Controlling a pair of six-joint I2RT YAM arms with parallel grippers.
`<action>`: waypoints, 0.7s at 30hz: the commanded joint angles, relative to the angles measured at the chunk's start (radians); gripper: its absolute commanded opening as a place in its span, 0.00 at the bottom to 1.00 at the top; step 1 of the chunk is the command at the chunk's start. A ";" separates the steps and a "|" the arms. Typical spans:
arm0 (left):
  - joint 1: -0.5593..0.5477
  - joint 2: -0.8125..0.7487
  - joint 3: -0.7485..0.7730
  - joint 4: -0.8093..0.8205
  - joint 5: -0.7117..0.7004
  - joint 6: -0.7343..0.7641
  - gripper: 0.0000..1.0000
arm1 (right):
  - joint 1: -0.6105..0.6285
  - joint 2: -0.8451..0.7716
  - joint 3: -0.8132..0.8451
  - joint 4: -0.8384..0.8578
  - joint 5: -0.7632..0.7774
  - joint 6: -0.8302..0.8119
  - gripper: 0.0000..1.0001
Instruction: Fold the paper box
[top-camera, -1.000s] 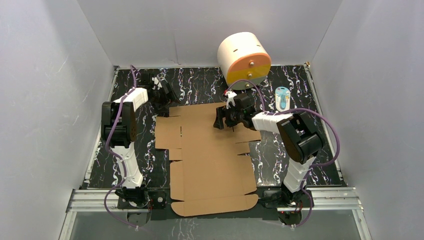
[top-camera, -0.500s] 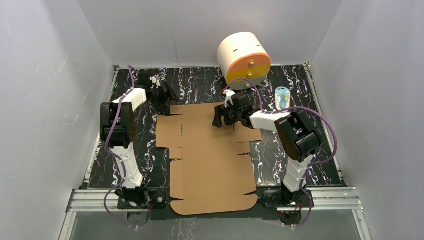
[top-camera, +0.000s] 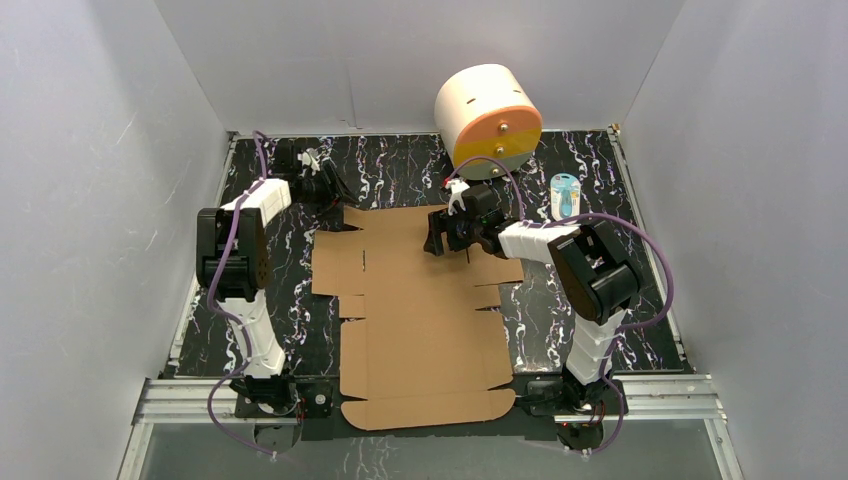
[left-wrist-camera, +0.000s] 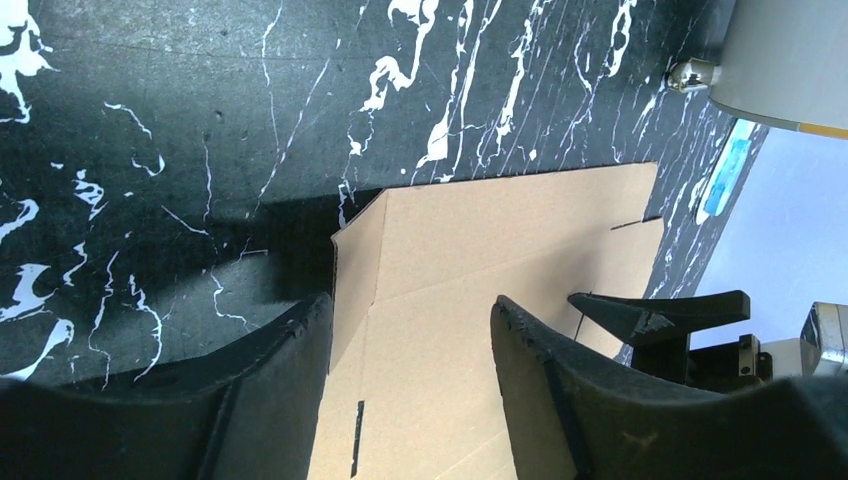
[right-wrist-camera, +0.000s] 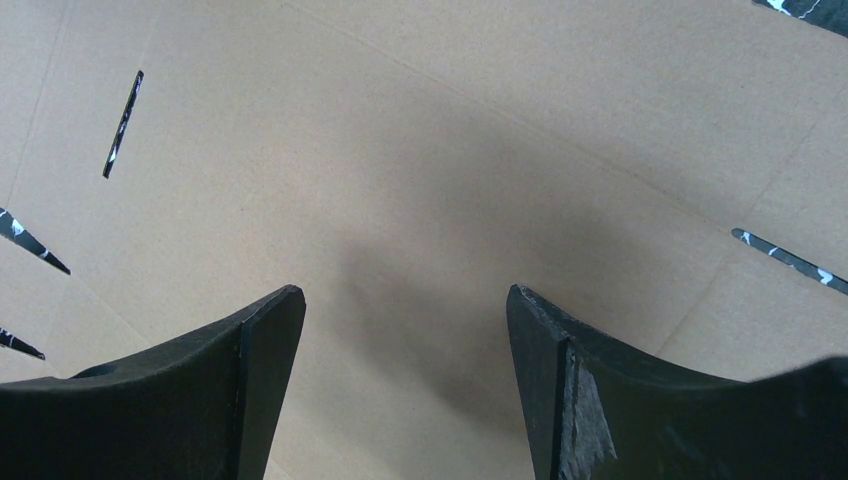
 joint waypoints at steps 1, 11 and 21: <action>-0.020 -0.059 -0.007 -0.064 -0.002 0.024 0.52 | 0.013 0.041 0.015 -0.005 -0.006 0.000 0.83; -0.090 -0.044 0.046 -0.139 -0.191 0.089 0.14 | 0.015 0.046 0.015 -0.007 0.003 0.000 0.83; -0.233 -0.031 0.137 -0.236 -0.470 0.163 0.04 | 0.016 0.049 0.011 -0.009 0.011 0.001 0.84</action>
